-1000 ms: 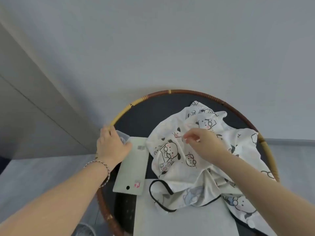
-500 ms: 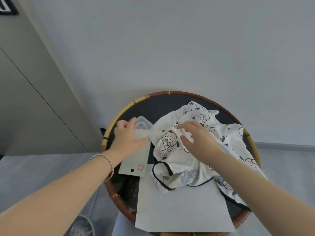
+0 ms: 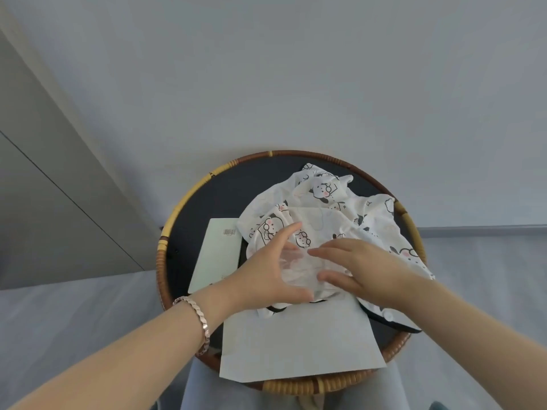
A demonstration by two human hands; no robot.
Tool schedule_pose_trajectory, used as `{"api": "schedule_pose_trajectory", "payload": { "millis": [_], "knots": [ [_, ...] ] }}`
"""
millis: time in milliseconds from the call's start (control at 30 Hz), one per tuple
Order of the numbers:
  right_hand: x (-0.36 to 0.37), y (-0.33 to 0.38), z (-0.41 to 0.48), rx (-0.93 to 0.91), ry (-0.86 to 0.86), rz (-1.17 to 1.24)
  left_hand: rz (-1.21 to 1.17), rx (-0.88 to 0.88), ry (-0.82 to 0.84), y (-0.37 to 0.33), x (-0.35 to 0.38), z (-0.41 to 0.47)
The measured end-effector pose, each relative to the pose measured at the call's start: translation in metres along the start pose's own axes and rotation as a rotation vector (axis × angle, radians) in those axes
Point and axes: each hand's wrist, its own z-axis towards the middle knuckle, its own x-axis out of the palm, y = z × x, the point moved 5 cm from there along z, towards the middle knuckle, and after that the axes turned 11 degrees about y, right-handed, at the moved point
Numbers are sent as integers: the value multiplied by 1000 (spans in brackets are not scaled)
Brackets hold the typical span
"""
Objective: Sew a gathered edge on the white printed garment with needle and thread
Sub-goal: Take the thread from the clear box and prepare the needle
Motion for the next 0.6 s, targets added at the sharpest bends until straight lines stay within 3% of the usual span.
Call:
{"api": "schedule_pose_trajectory", "payload": {
  "millis": [100, 233, 367, 533, 600],
  "knots": [
    [7, 6, -10, -15, 60, -28, -56, -9, -6, 0, 4, -4],
    [3, 7, -14, -10, -38, 25, -29, 19, 4, -4, 7, -11],
    [-3, 16, -10, -29, 7, -43, -162, 39, -63, -2, 2, -15],
    [-5, 26, 0, -25, 30, -123, -131, 48, -67, 4, -7, -18],
    [-6, 25, 5, -10, -14, -42, -37, 51, -47, 7, -9, -19]
  ]
}}
